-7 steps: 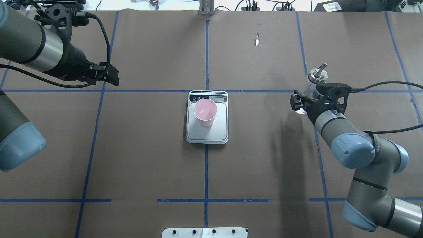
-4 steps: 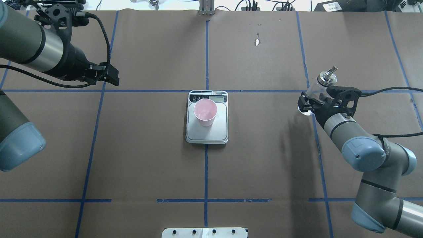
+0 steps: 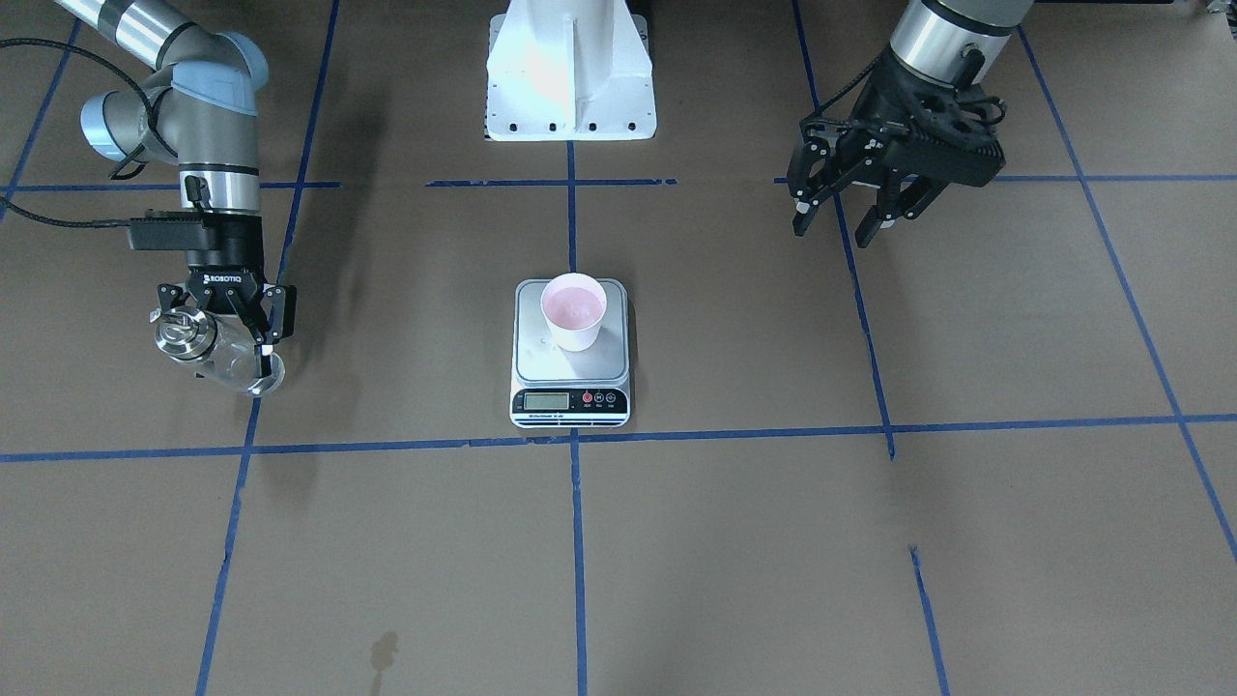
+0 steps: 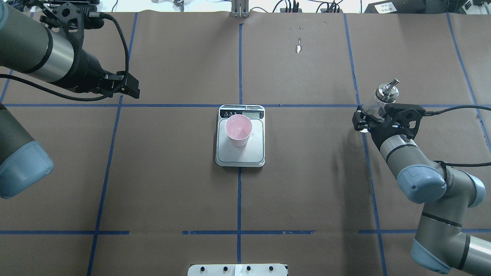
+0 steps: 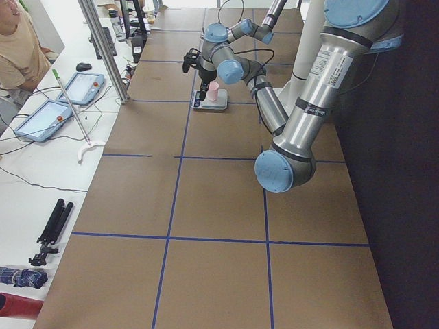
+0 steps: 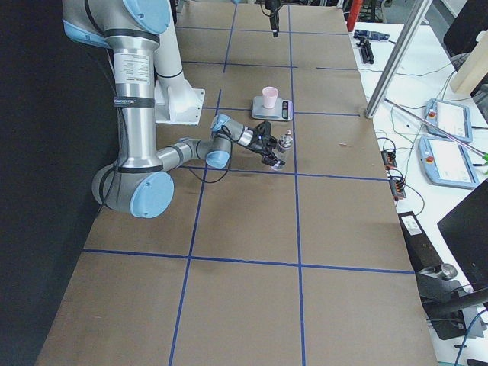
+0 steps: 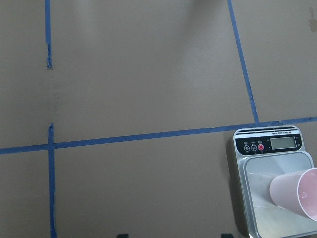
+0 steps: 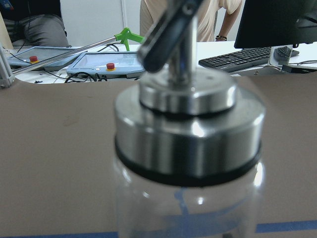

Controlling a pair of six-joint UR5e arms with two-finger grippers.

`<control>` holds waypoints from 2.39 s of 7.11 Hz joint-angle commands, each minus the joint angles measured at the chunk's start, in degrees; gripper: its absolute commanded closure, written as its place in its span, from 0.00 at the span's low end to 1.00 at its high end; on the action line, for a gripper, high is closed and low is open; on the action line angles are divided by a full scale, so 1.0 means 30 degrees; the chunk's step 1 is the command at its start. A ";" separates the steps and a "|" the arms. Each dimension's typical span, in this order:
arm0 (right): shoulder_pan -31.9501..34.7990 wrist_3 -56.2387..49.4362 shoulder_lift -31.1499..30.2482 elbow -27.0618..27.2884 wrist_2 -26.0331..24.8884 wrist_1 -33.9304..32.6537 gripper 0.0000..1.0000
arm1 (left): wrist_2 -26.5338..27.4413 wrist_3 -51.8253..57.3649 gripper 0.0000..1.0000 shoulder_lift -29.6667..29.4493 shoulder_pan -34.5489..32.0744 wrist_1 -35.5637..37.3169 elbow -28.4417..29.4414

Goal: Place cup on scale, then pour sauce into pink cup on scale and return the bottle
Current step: 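Lower the bottle to its spot on the table with the right gripper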

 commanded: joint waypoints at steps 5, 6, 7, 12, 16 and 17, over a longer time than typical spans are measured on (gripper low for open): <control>-0.1342 0.0617 -0.0044 -0.0207 -0.1519 0.0102 0.80 | 0.0000 -0.0001 0.30 0.0011 -0.0001 0.0089 -0.0002; -0.1371 0.0617 -0.0044 -0.0439 -0.1548 0.0073 0.75 | 0.0000 -0.0001 0.30 -0.0018 -0.0001 0.0089 -0.0002; -0.1429 0.0617 -0.0044 -0.0470 -0.1549 0.0102 0.75 | 0.0000 -0.0001 0.30 -0.0018 -0.0001 0.0089 -0.0002; -0.1605 0.0617 -0.0190 -0.0471 -0.1578 0.0131 0.00 | 0.0000 -0.0001 0.30 -0.0047 -0.0001 0.0379 -0.0177; -0.2976 0.0617 -0.0598 -0.0178 -0.2536 0.0219 0.00 | 0.0000 -0.0001 0.30 -0.0047 -0.0001 0.0470 -0.0236; -0.3533 0.0646 -0.1065 0.0200 -0.2980 0.0219 0.00 | 0.0000 -0.0001 0.30 -0.0047 -0.0001 0.0470 -0.0236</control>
